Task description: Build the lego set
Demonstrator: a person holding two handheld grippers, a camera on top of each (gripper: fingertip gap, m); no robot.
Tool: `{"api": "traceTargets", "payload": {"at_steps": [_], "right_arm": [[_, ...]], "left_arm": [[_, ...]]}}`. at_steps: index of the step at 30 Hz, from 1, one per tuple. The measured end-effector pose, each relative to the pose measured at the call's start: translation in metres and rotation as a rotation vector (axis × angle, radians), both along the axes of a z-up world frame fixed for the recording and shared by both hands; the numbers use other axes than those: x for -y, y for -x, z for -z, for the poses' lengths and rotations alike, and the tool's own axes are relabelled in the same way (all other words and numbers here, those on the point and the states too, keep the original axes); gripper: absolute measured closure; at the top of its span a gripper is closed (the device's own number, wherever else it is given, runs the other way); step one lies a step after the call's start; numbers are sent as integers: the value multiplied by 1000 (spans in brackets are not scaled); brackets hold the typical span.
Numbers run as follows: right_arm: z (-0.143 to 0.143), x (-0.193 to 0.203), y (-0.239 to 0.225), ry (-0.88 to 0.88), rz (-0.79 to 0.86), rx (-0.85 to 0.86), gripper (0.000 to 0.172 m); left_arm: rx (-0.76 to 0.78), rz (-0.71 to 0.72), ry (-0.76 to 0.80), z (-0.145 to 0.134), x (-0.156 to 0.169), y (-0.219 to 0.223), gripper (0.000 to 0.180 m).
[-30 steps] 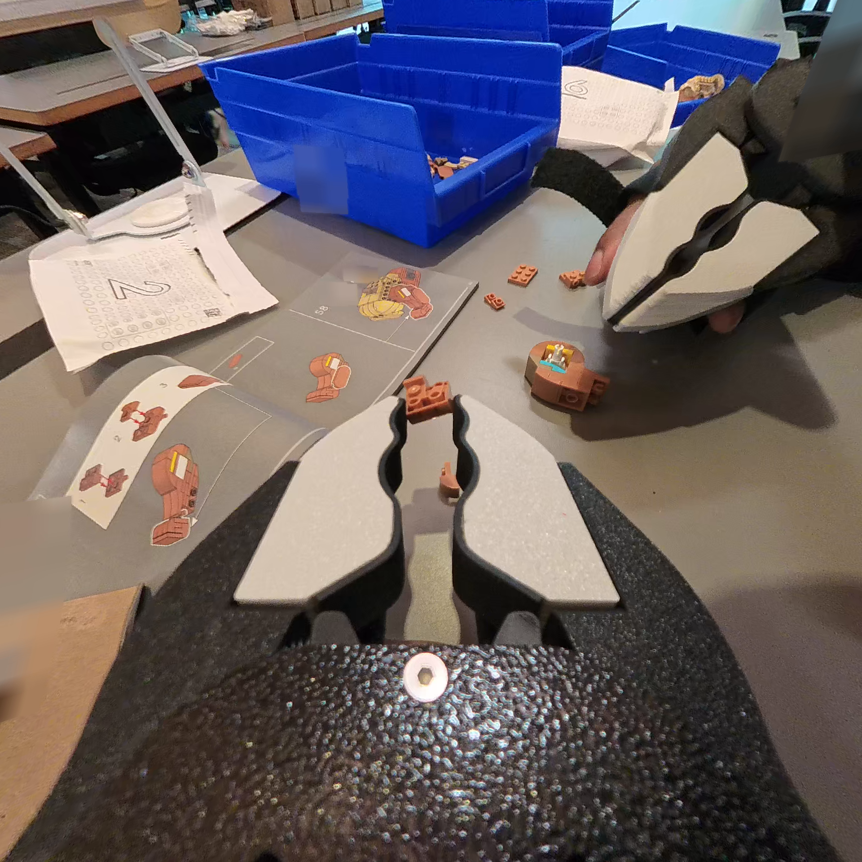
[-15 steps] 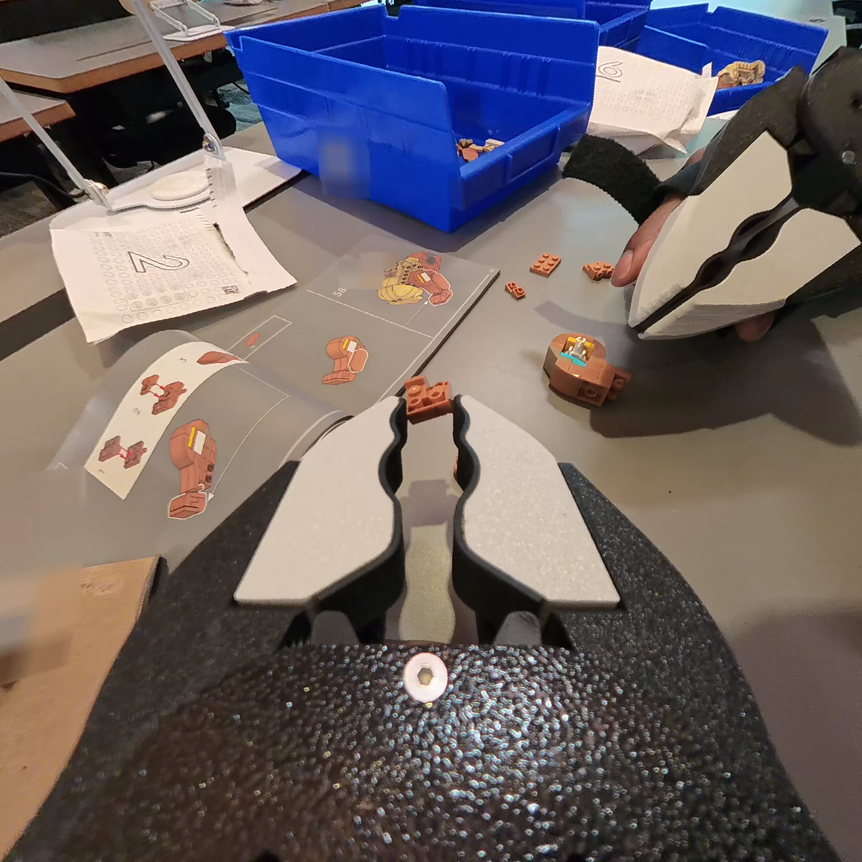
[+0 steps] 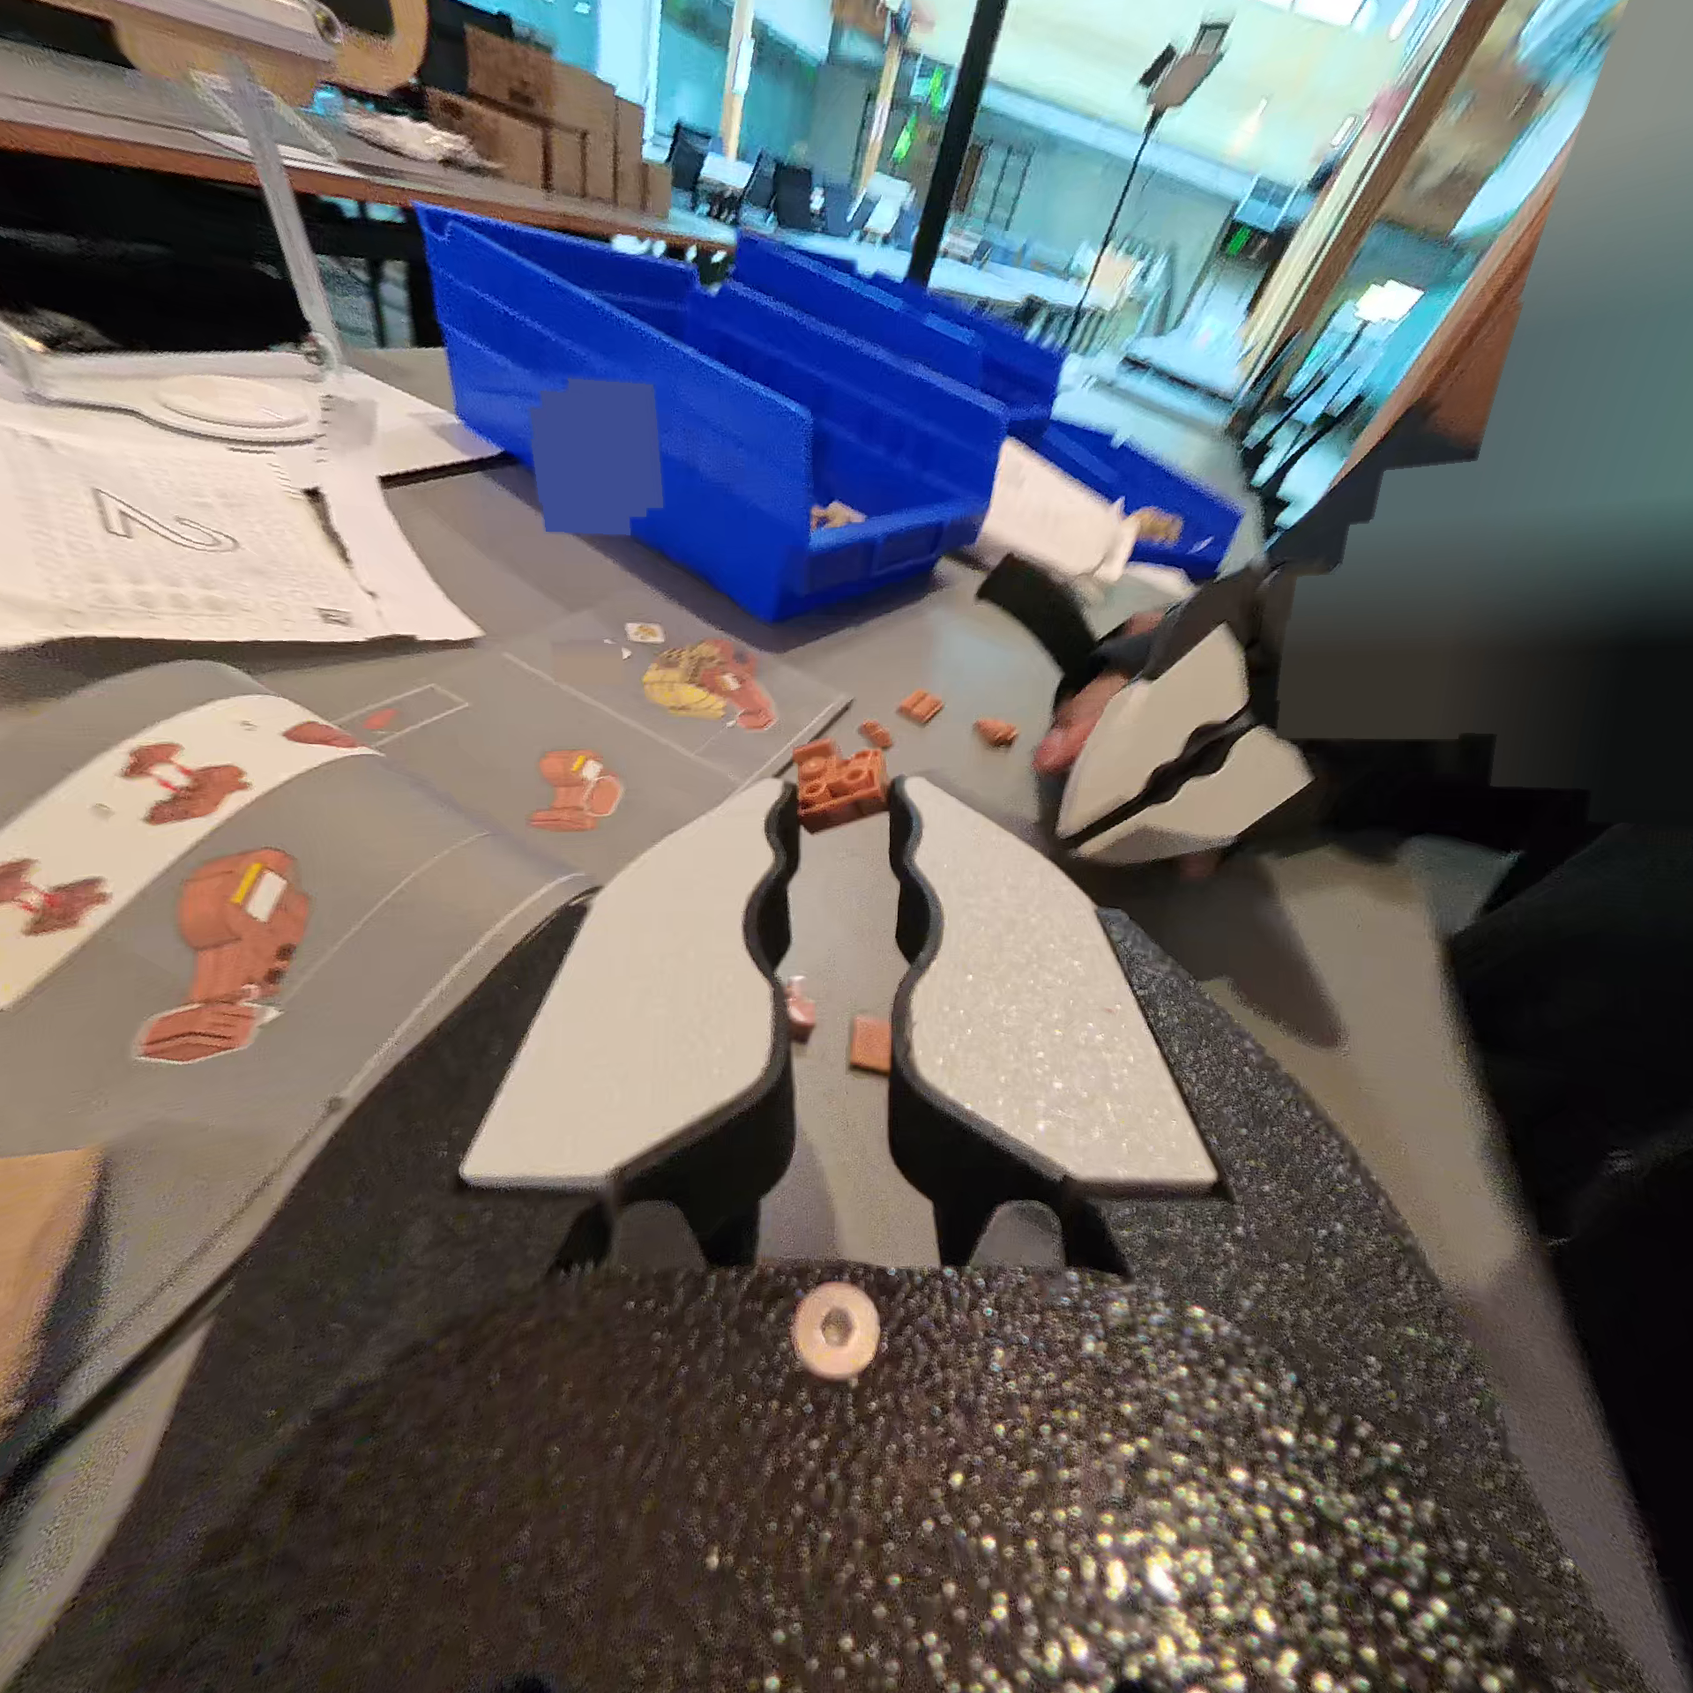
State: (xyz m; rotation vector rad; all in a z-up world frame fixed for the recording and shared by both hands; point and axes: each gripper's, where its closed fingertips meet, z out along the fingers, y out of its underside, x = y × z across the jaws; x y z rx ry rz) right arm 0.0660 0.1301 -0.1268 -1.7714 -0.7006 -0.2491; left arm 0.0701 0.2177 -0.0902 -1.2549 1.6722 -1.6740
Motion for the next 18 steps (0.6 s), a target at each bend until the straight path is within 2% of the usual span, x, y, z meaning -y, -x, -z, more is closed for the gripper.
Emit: {"api": "traceTargets", "payload": {"at_steps": [5,8,10,15,16,18], "right_arm": [[1,0,-1,9,6,2,172],[3,-1,0,18,5,11,172],[4,-1,1,26,3,11,172],[6,-7,4,70,23,22,172],[6,-9,3,78,32,28,172],[4,-15,0,100,53,41,172]], "left_arm": [[-6,76,279,-14,0,5,163],[-11,90,341,-17,-2,6,163],[-54,71,255,-7,-4,5,163],[-193,38,-344,37,-12,13,163],[-209,57,-403,43,-10,16,163],[-230,95,-418,49,-3,19,163]]}}
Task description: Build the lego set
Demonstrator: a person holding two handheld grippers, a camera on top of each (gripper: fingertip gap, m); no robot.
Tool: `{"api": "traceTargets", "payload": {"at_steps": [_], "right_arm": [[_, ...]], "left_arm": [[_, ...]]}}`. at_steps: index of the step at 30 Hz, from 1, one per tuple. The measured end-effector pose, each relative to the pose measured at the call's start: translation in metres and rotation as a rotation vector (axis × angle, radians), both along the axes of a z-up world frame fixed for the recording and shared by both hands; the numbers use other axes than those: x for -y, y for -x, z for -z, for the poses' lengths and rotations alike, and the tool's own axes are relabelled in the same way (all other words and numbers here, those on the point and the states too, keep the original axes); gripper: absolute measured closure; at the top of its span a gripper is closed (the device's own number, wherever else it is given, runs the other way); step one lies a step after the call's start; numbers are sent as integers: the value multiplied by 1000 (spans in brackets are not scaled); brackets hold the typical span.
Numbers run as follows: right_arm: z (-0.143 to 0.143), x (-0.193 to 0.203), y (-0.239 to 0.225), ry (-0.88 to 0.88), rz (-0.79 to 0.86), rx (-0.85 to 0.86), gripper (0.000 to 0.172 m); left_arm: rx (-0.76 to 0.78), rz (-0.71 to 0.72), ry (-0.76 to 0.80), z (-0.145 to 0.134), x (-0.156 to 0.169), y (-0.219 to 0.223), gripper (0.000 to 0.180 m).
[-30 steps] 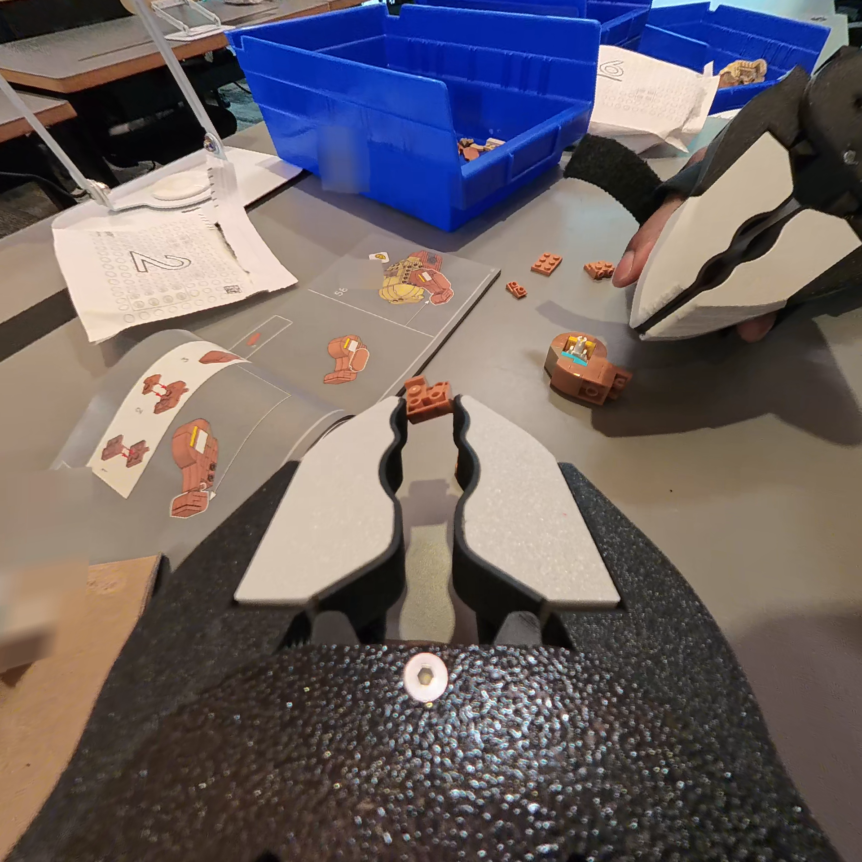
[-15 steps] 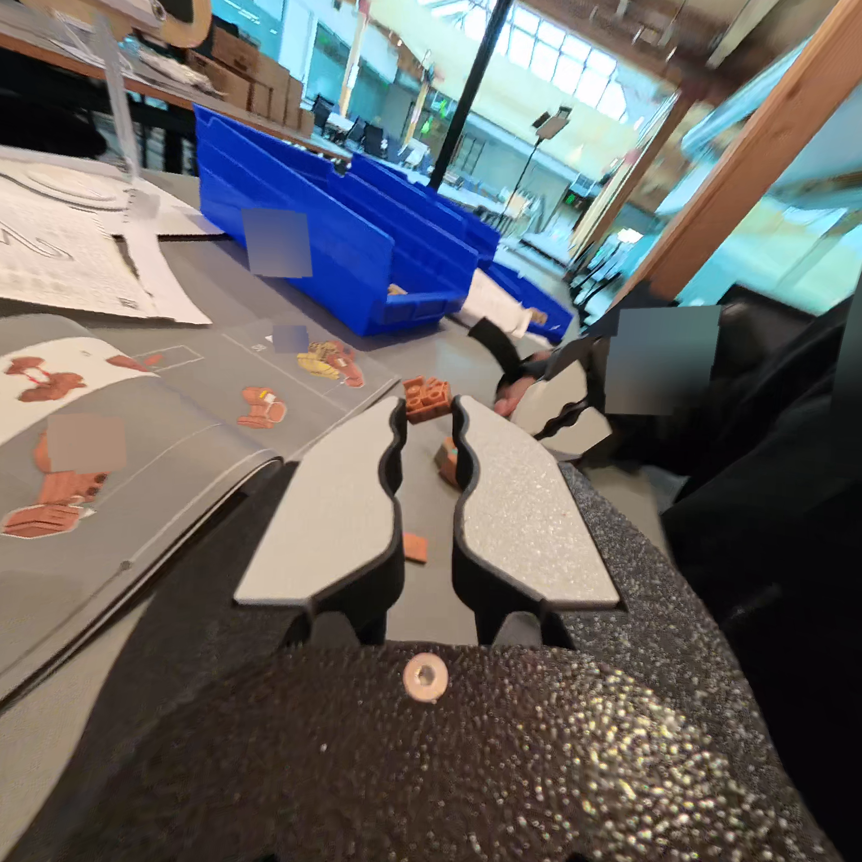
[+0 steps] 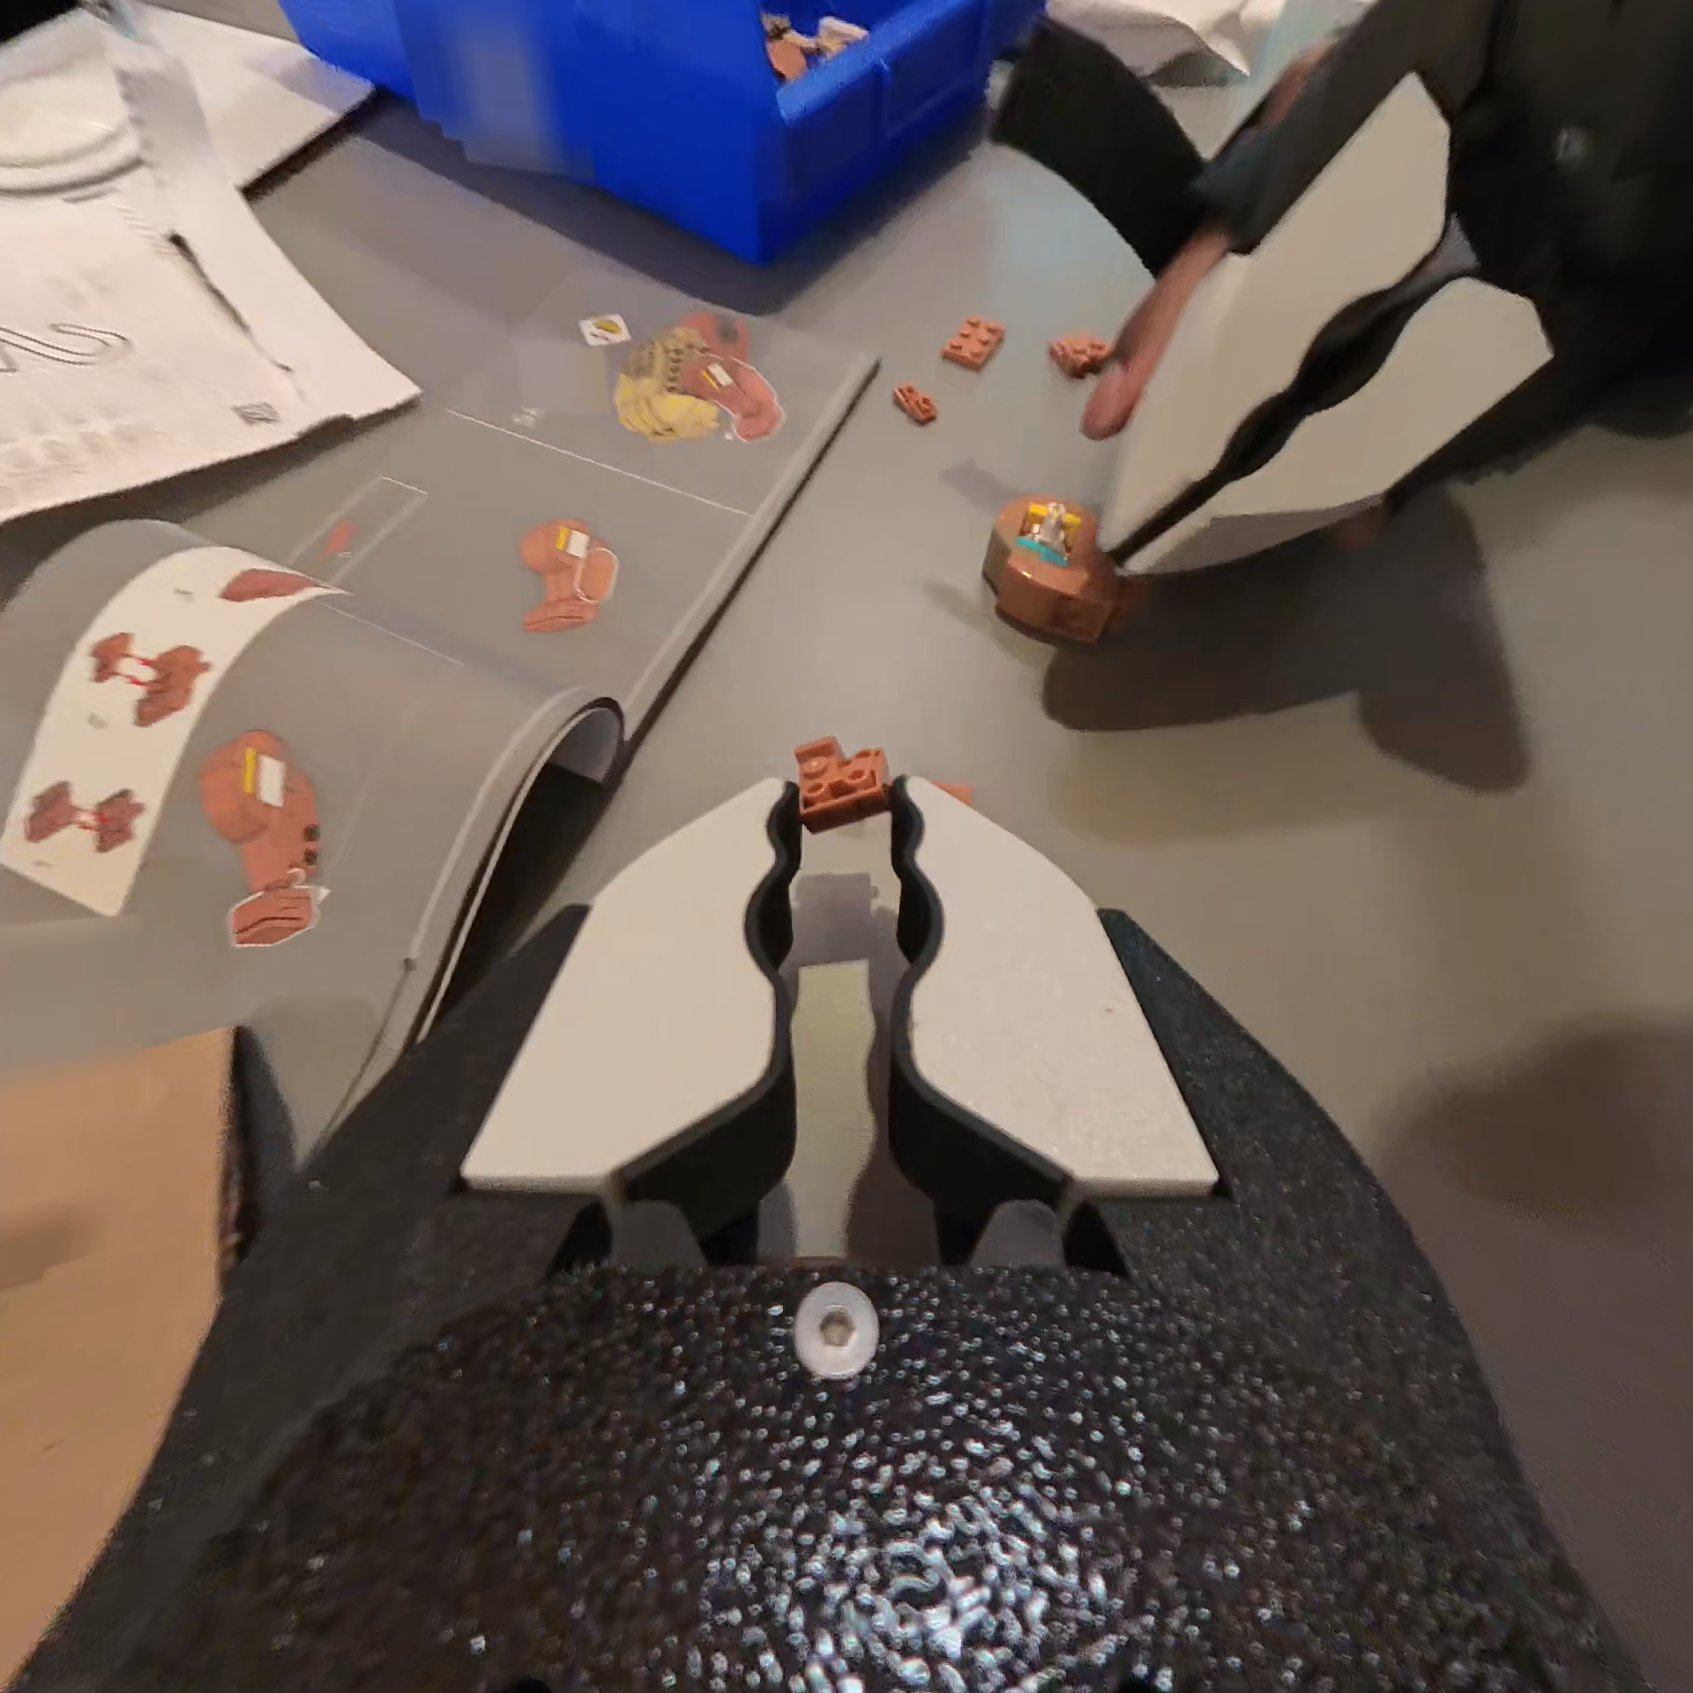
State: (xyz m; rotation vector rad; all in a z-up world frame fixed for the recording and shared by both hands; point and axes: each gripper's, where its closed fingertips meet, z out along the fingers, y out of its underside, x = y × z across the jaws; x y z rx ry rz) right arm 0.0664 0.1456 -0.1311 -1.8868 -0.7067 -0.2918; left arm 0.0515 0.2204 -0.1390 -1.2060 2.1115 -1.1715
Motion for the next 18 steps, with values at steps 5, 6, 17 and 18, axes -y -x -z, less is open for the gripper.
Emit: {"api": "traceTargets", "payload": {"at_steps": [5,6,17,18], "right_arm": [[7,-20,-15,141,-7,43,168],[8,-26,-17,168,-20,53,168],[31,-68,-11,431,-175,124,161],[32,-67,-11,443,-186,121,161]], "left_arm": [[-80,-19,-65,22,-7,1,163],[-92,-23,-79,25,-8,1,162],[-167,-11,-147,41,-13,10,163],[-166,-8,-151,41,-13,11,163]]}}
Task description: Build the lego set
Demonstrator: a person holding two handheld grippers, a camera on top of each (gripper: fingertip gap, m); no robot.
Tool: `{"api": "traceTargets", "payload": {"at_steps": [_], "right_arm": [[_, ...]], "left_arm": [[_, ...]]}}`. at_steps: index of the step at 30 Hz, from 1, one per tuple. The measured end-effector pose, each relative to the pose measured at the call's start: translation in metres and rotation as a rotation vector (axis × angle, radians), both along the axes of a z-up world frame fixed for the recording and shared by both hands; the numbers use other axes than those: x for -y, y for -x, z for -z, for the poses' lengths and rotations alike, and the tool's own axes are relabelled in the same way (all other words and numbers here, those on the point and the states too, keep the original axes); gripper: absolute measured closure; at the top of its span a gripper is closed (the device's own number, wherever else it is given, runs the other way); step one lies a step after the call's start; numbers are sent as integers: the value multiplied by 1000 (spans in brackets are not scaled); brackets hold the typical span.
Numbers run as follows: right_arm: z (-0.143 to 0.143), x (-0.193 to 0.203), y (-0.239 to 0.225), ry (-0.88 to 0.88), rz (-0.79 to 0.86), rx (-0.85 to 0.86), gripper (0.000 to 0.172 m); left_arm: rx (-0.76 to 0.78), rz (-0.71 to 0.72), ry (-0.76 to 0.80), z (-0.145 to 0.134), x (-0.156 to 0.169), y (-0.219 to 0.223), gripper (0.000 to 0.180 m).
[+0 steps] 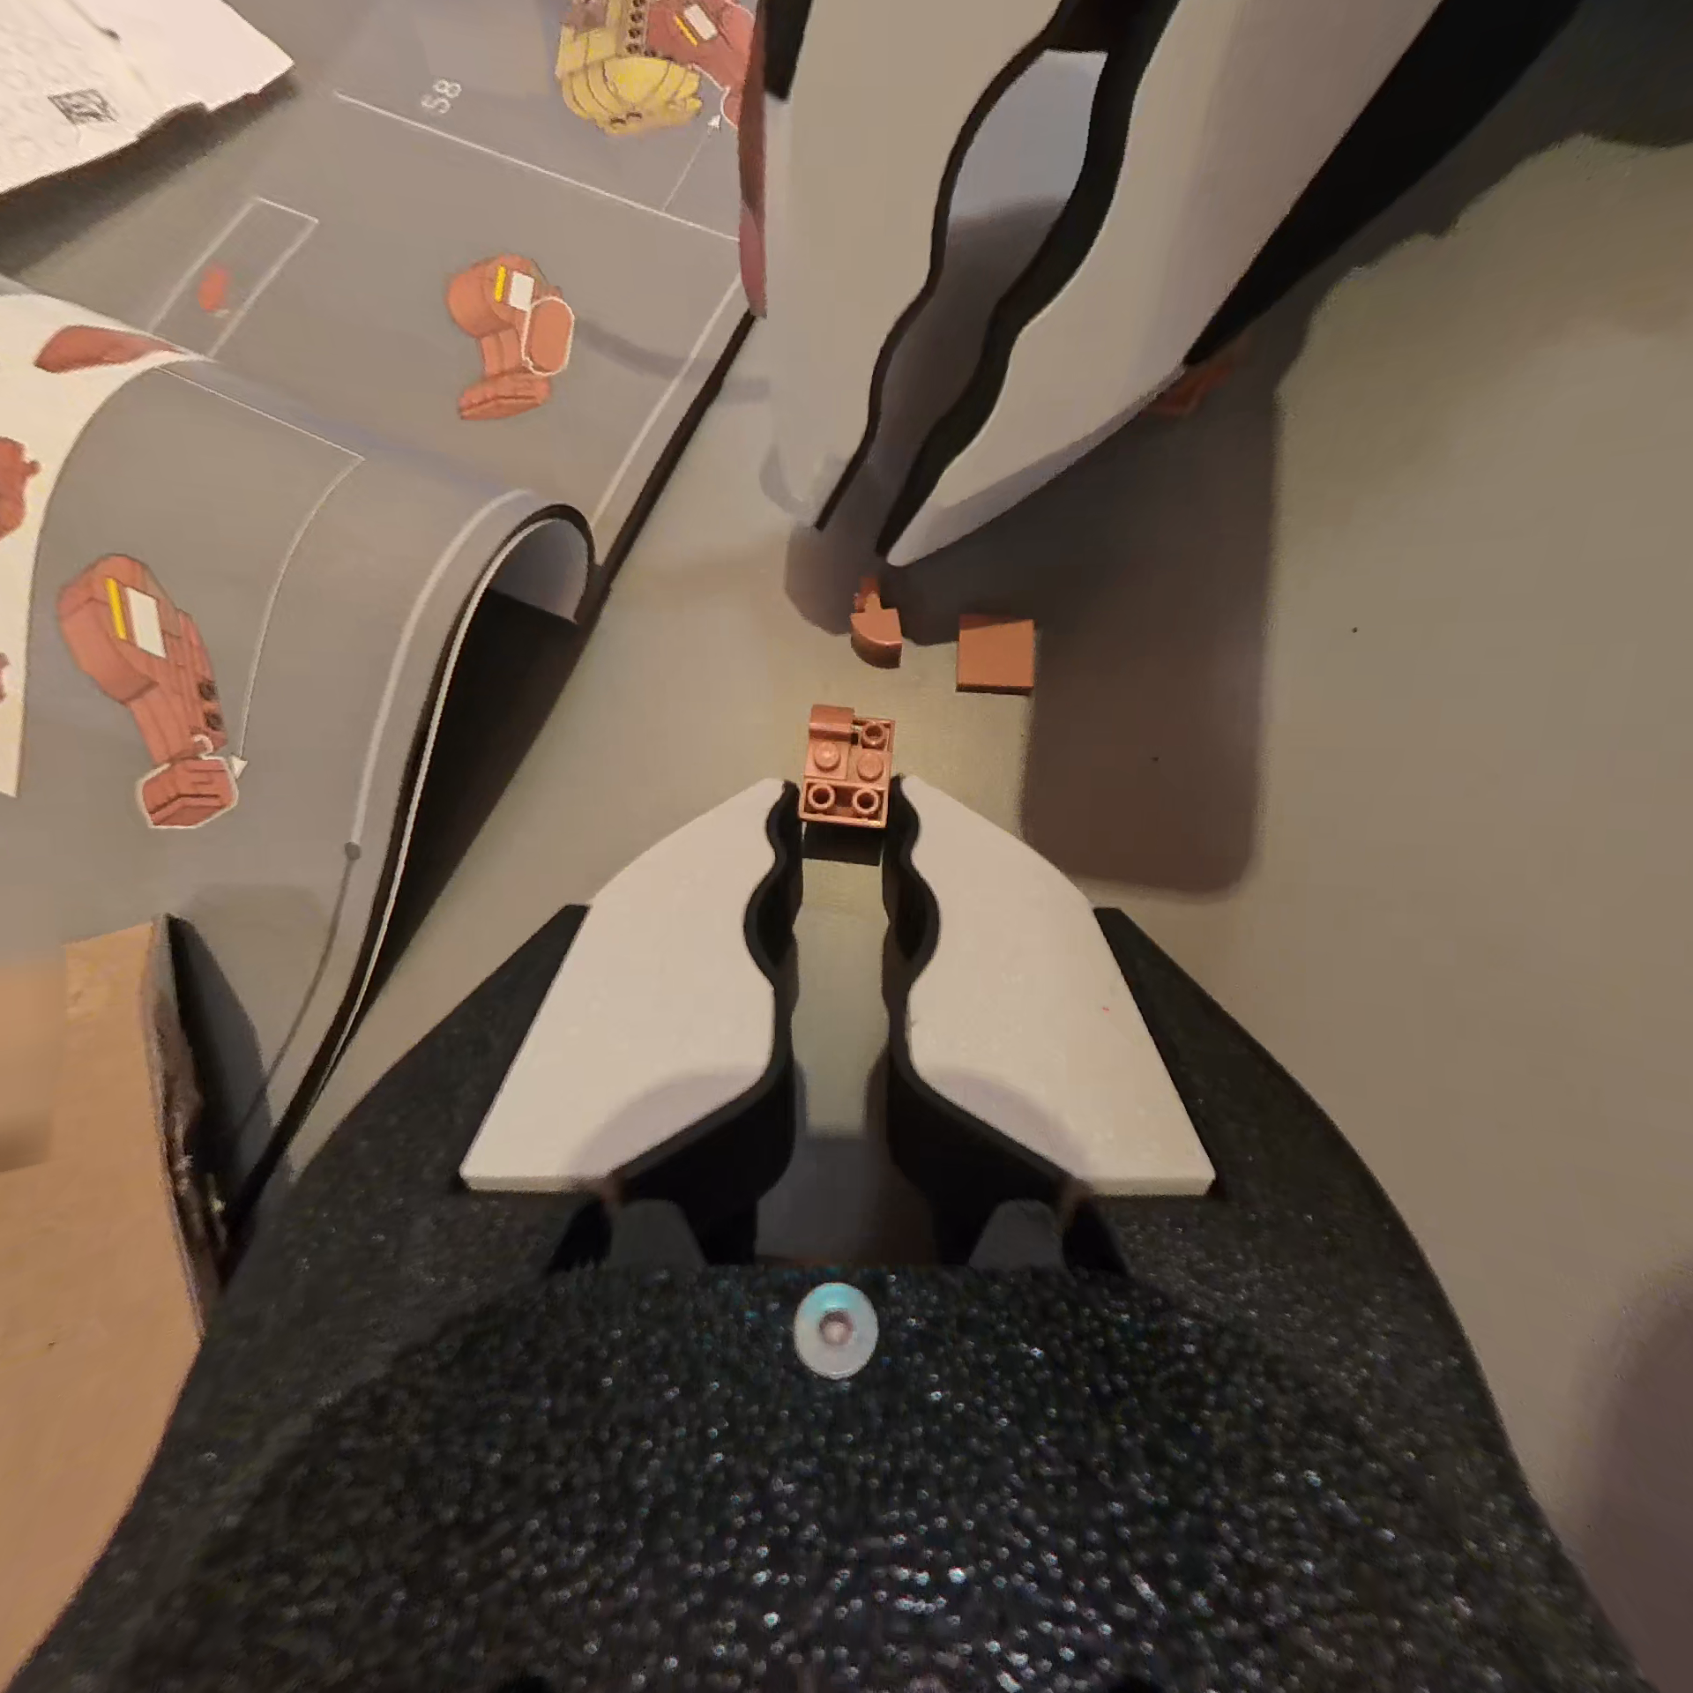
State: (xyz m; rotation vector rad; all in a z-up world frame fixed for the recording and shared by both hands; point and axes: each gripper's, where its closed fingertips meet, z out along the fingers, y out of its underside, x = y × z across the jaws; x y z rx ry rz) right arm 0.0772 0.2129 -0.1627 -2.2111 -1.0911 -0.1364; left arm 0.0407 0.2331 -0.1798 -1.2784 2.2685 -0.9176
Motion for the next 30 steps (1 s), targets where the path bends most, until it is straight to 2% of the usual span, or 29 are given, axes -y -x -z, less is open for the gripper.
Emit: {"api": "traceTargets", "payload": {"at_steps": [9,14,18,20,23,27,30], "right_arm": [[12,0,8,70,-56,-31,156],[14,-3,10,92,-56,-76,162],[10,-1,7,62,-55,-96,162],[-2,1,10,9,-69,-156,162],[-35,4,16,-95,-100,-348,162],[-95,17,31,-225,-206,-783,162],[-133,29,34,-334,-310,-1070,162]], "left_arm": [[-14,32,21,0,9,4,164],[-21,27,41,0,9,5,161],[-15,22,74,-4,8,5,155],[10,25,98,-11,9,4,153],[124,48,152,-35,11,1,152],[380,113,247,-83,20,-1,153],[506,164,436,-116,35,3,154]]}}
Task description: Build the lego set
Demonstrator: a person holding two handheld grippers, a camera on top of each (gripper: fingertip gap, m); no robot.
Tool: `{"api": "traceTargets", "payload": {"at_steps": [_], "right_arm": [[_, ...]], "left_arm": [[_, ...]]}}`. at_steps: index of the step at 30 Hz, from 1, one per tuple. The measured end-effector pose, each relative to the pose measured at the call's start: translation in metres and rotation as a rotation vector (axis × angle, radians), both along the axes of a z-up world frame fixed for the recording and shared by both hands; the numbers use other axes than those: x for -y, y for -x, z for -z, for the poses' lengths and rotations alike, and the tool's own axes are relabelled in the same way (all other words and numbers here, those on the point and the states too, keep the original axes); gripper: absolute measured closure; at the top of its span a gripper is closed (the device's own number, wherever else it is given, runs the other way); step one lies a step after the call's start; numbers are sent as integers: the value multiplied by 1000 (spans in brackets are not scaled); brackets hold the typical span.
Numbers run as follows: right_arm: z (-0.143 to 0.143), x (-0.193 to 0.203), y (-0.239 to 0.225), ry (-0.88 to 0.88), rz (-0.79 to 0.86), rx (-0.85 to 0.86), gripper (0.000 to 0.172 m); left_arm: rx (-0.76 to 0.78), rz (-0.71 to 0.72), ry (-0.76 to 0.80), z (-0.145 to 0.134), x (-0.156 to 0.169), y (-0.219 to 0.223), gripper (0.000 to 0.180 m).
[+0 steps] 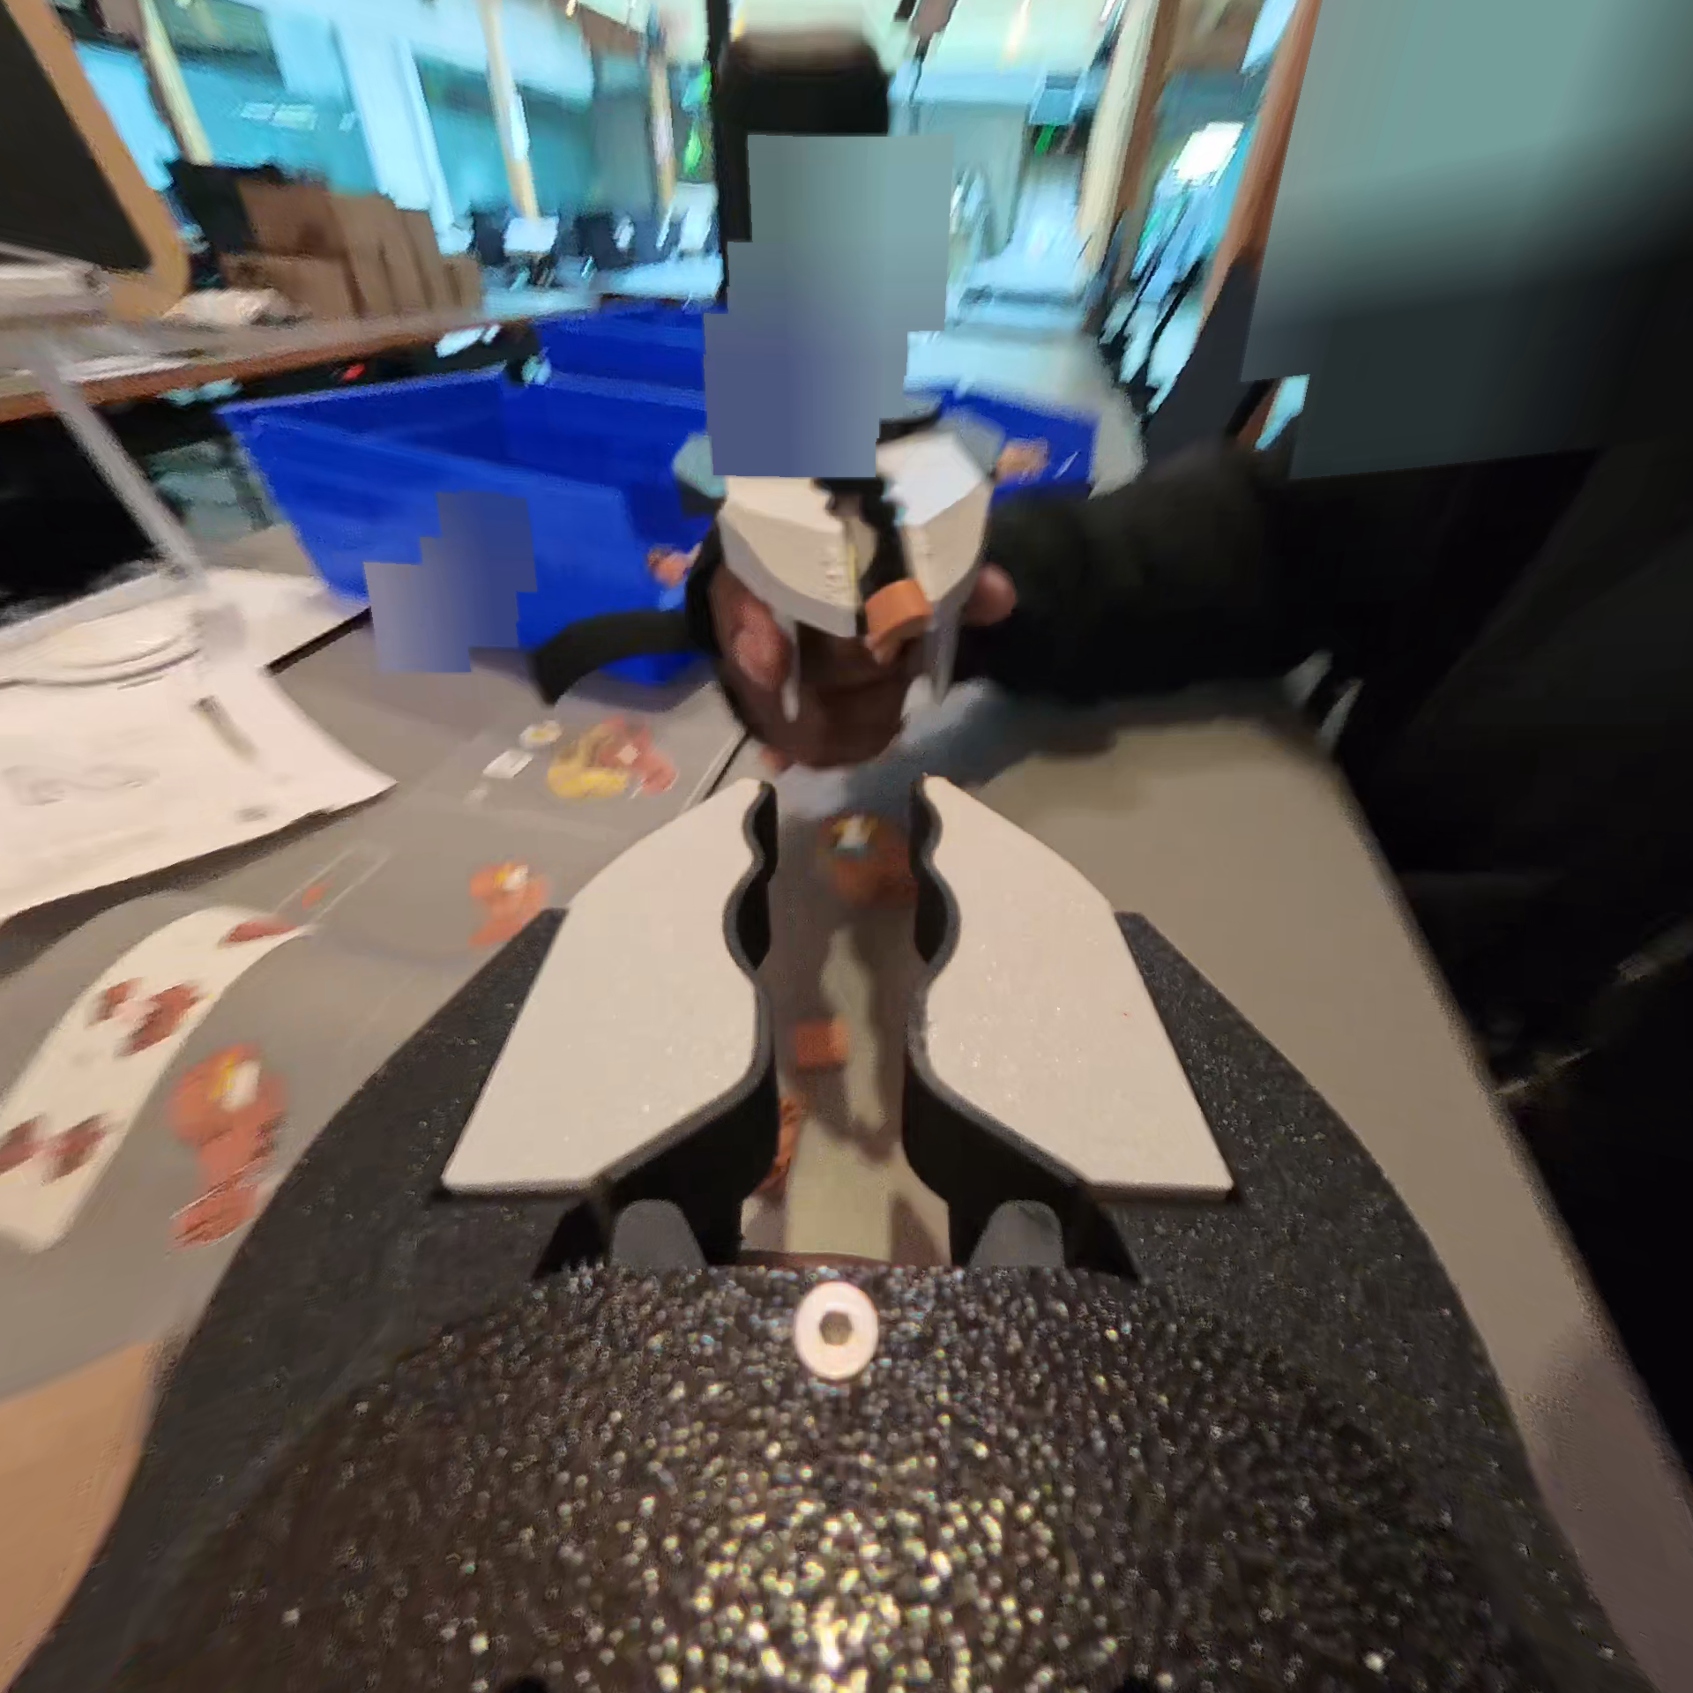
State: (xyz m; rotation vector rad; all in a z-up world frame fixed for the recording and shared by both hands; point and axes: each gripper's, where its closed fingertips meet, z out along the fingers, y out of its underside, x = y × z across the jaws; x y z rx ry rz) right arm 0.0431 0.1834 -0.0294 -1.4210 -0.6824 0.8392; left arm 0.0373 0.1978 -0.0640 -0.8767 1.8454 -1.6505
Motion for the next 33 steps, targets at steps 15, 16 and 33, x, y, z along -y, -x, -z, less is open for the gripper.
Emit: {"api": "traceTargets", "payload": {"at_steps": [15,16,33], "right_arm": [[-41,16,6,-207,-94,-316,163],[-41,16,7,-209,-93,-315,163],[-29,11,10,-203,-62,-268,163]], "left_arm": [[-87,350,959,-63,33,2,156],[-86,355,968,-63,34,2,158],[-93,380,1029,-60,33,2,167]]}}
